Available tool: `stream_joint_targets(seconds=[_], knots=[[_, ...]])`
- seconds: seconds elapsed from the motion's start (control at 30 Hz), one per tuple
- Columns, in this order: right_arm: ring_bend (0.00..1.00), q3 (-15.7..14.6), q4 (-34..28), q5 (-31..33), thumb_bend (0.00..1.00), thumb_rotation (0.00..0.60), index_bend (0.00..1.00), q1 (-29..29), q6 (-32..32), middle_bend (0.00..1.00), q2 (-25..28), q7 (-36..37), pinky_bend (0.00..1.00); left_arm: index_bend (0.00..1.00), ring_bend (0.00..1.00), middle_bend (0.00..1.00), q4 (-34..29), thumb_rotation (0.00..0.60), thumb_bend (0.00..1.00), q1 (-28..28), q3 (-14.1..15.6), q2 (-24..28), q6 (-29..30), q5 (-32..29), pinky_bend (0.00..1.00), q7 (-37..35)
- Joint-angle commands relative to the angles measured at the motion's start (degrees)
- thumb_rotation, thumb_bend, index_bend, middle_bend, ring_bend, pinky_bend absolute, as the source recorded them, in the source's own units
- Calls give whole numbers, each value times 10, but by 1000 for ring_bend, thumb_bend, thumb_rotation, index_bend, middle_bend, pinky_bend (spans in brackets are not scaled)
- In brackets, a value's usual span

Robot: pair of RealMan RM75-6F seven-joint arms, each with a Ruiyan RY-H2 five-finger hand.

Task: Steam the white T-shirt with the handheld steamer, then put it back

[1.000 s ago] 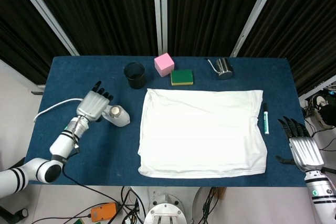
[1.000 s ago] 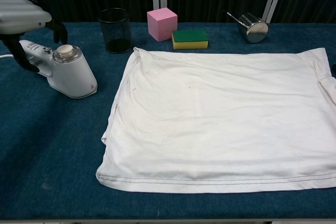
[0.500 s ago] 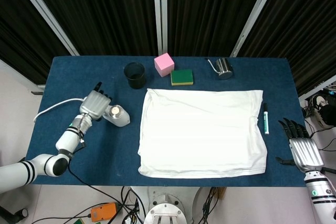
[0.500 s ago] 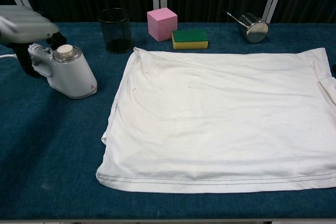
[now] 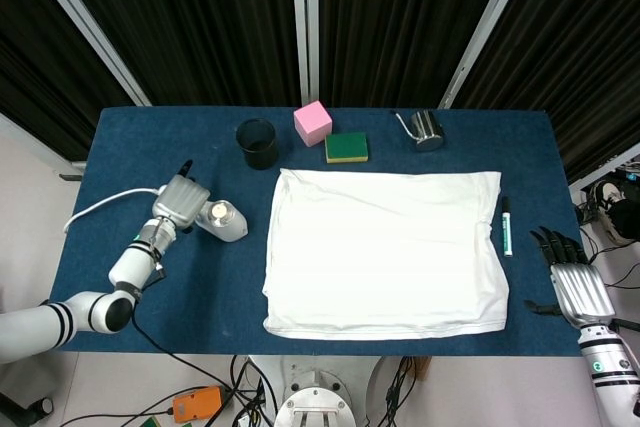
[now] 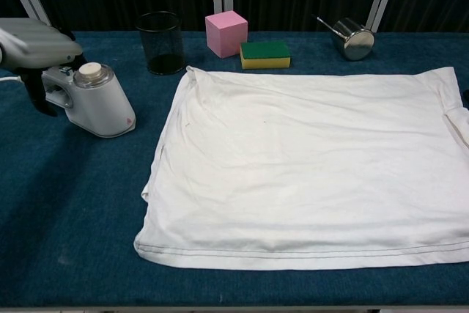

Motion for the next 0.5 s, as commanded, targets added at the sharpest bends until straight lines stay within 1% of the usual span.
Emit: stream_joint_targets(seconds=[0.03, 0.1, 0.2, 0.37, 0.43, 0.5], knots=[[0, 0, 2, 0, 13, 600, 0, 0, 0, 67, -1, 1, 115, 547, 454, 594, 1, 600, 112, -7, 6, 1, -9, -12, 1, -1], [0, 1, 3, 0, 13, 600, 0, 0, 1, 66, -2, 2, 115, 564, 459, 598, 1, 595, 157, -11, 9, 2, -13, -19, 1, -2], [0, 1, 5, 1, 13, 600, 0, 0, 0, 66, -3, 3, 115, 613, 491, 629, 0, 562, 213, -15, 13, 2, -20, -28, 1, -9], [0, 2, 7, 3, 13, 600, 0, 1, -3, 67, -5, 6, 114, 641, 557, 671, 1, 521, 261, -24, 20, 4, -42, -51, 1, -25], [0, 2, 8, 4, 13, 600, 0, 1, -3, 66, -6, 7, 110, 656, 569, 687, 1, 517, 282, -27, 21, 4, -49, -55, 2, -34], [0, 2, 9, 5, 13, 600, 0, 1, -4, 66, -6, 8, 107, 676, 587, 708, 2, 517, 313, -29, 22, 5, -55, -55, 33, -46]])
